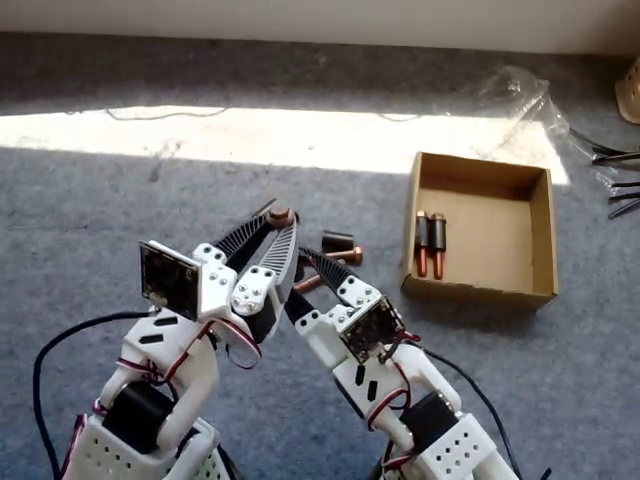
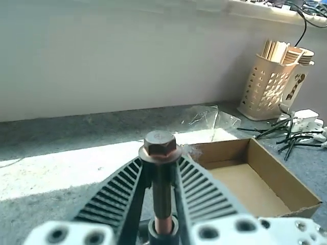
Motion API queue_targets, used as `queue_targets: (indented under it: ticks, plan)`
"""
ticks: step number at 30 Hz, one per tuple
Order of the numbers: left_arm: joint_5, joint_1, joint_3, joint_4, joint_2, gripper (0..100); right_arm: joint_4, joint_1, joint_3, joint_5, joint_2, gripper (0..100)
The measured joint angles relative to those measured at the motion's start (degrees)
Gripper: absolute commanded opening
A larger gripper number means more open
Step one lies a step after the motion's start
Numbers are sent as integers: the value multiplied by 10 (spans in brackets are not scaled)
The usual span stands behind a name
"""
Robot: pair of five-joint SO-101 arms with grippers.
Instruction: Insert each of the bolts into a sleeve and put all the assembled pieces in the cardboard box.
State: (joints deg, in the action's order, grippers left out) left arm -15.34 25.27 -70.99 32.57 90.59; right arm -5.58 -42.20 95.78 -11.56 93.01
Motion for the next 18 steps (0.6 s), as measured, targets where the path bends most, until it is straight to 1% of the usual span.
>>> queue_targets:
  ticks: [13,16,18]
  plan:
    - [-1,3,-45,-1,7,18,0,1,0,0,0,4]
    - [-1,3,-45,0,7,106,0,1,0,0,0,4]
    - [7,3,-45,15,8,153,0,1,0,0,0,4]
